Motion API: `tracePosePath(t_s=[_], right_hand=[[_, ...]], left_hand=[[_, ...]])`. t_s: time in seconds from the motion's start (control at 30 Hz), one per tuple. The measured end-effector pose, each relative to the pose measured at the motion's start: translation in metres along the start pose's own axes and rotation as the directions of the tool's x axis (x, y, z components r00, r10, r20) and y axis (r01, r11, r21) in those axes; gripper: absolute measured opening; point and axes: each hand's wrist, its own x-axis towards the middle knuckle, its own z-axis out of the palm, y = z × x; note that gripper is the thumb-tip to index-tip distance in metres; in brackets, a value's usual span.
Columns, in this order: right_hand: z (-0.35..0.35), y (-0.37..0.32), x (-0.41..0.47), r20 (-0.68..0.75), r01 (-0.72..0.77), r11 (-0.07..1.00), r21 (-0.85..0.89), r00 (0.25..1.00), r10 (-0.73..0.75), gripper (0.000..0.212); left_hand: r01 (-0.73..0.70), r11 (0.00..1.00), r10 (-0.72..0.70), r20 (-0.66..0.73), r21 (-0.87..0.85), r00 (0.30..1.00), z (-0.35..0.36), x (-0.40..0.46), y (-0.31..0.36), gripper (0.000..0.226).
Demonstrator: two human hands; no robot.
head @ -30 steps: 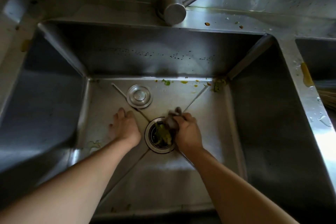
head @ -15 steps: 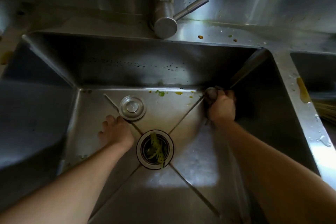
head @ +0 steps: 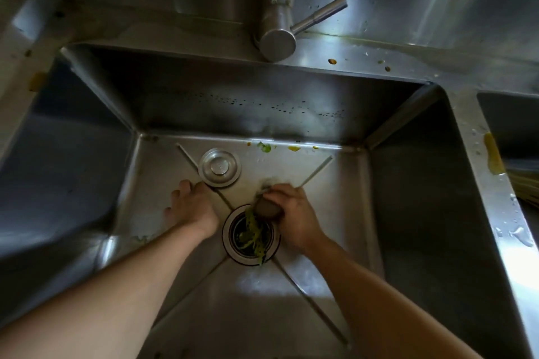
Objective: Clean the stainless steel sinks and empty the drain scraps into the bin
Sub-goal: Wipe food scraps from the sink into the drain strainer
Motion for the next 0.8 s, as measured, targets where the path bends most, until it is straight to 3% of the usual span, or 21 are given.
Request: tracePosePath(t_s=[0.13,0.17,0.33,0.43,0.57,0.8], right_hand=[[0.001,-0.016,-0.008,0.210,0.038,0.997,0.062,0.976,-0.050,0.041],[-0.005,-0.019,-0.007,0.207,0.023,0.997,0.080,0.978,-0.039,0.042],[-0.047,-0.030,0.035,-0.109,-0.059,0.998,0.011,0.992,0.060,0.043],[-0.051,-0.021,0.080,-0.179,-0.061,0.995,-0.083,0.983,0.045,0.044],[-0.028,-0.014,0.105,-0.124,-0.016,0.966,-0.259,0.992,-0.017,0.042],[-0.009,-0.015,0.078,0.067,0.036,0.980,-0.197,0.998,-0.023,0.044]], left_hand=[[-0.033,0.999,0.032,0.066,0.010,0.997,-0.007,-0.007,-0.006,0.043],[-0.039,0.999,0.038,0.077,0.011,0.996,-0.009,-0.008,-0.007,0.043],[-0.062,0.998,0.064,0.056,-0.028,0.996,-0.019,0.000,-0.009,0.039],[-0.074,0.997,0.076,0.119,-0.022,0.990,-0.020,0.004,-0.011,0.049],[-0.103,0.995,0.100,0.116,0.014,0.988,-0.014,0.007,-0.015,0.050],[-0.065,0.998,0.066,0.143,-0.011,0.987,-0.019,0.005,-0.014,0.053]])
